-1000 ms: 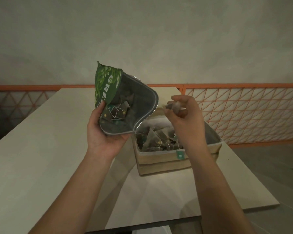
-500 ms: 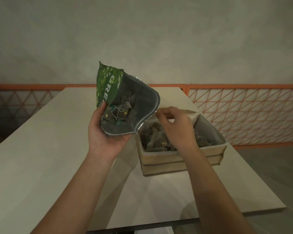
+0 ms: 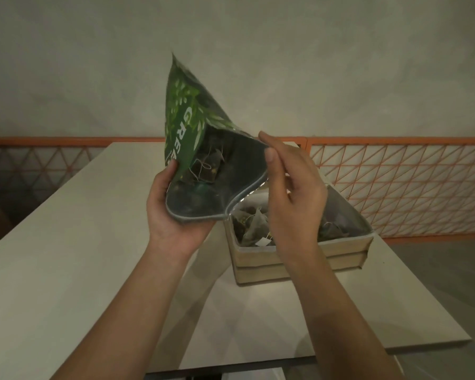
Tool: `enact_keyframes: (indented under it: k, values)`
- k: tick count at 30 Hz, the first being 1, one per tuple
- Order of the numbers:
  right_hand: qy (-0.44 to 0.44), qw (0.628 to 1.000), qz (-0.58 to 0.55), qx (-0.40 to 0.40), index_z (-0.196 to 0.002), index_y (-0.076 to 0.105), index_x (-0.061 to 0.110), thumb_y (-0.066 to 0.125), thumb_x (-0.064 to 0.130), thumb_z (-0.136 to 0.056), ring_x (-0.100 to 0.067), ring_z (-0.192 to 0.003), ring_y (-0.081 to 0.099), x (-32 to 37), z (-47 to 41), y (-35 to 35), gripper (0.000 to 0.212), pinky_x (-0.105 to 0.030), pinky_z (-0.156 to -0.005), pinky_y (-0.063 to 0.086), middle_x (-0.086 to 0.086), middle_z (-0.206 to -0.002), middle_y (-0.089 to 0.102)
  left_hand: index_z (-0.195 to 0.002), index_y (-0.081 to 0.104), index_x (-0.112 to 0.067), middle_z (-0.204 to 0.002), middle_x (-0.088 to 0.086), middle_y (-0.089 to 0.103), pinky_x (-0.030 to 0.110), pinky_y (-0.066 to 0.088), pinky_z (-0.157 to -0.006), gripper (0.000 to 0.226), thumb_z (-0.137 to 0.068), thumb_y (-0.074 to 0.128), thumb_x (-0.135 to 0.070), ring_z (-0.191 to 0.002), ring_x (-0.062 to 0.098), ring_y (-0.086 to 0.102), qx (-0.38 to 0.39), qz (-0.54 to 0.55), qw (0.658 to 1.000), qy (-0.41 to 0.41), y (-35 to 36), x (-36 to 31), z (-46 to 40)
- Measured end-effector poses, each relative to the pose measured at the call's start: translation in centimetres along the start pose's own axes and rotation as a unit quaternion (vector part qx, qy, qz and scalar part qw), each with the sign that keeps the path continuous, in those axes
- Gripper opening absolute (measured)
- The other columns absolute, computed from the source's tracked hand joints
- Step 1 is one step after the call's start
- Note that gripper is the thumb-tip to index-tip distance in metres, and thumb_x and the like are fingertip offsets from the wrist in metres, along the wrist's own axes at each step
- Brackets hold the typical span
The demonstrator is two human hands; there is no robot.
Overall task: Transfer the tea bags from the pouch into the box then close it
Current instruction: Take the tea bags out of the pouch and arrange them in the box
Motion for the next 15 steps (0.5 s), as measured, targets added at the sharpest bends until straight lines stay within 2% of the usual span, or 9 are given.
enact_keyframes:
  k: [2,4,7,11,15]
  values:
    - [-0.041,0.999,0.025,-0.02,-0.116,0.068,0.004,0.052,0.012,-0.099,-0.005,-0.1,0.061,0.7,0.7,-0.1,0.025,-0.02,-0.083,0.052,-0.004,-0.107,0.069,-0.122,0.069,-0.017,-0.145,0.014,0.049,0.043,0.05,-0.1,0.048,-0.085,0.058,-0.045,-0.128,0.036,0.048,-0.003,-0.006,1.0,-0.009,0.3,0.1,0.0]
    - [-0.023,0.999,0.037,-0.012,-0.114,0.07,0.003,0.053,0.012,-0.099,-0.004,-0.095,0.06,-0.1,0.8,0.5,0.024,-0.022,-0.078,0.055,-0.005,-0.104,0.069,-0.13,0.066,-0.016,-0.149,0.016,0.048,0.042,0.05,-0.099,0.054,-0.087,0.056,-0.048,-0.126,0.035,0.049,-0.013,-0.022,0.999,-0.034,0.3,0.5,-0.3]
    - [-0.003,0.999,0.037,-0.013,-0.114,0.07,0.004,0.055,0.011,-0.098,-0.002,-0.096,0.06,-0.9,0.6,0.4,0.023,-0.023,-0.078,0.056,-0.005,-0.104,0.07,-0.141,0.056,-0.019,-0.155,0.014,0.043,0.037,0.056,-0.088,0.062,-0.087,0.055,-0.049,-0.122,0.034,0.053,-0.023,-0.022,0.998,-0.047,0.3,0.8,-0.4]
    - [-0.066,0.996,0.025,-0.059,-0.112,0.07,-0.001,0.055,0.008,-0.097,-0.007,-0.095,0.062,0.6,0.9,-0.9,0.023,-0.021,-0.081,0.054,-0.01,-0.101,0.07,-0.139,0.054,-0.019,-0.155,0.015,0.04,0.043,0.044,-0.105,0.062,-0.083,0.063,-0.045,-0.131,0.034,0.044,0.004,-0.017,1.0,-0.02,0.6,0.8,-0.5]
    - [0.017,0.999,0.036,-0.015,-0.114,0.07,0.005,0.056,0.011,-0.098,-0.002,-0.096,0.06,-1.8,1.2,0.1,0.022,-0.025,-0.082,0.055,-0.004,-0.104,0.068,-0.149,0.047,-0.015,-0.157,0.013,0.04,0.047,0.036,-0.115,0.066,-0.09,0.057,-0.043,-0.142,0.033,0.042,-0.031,-0.034,0.998,-0.047,-0.3,1.2,-1.2]
Point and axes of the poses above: each hand's wrist, its own z-axis away from the middle knuckle, its own y-axis out of the palm, x = y × z, the point moved 8 cm from there along -z, towards the middle knuckle
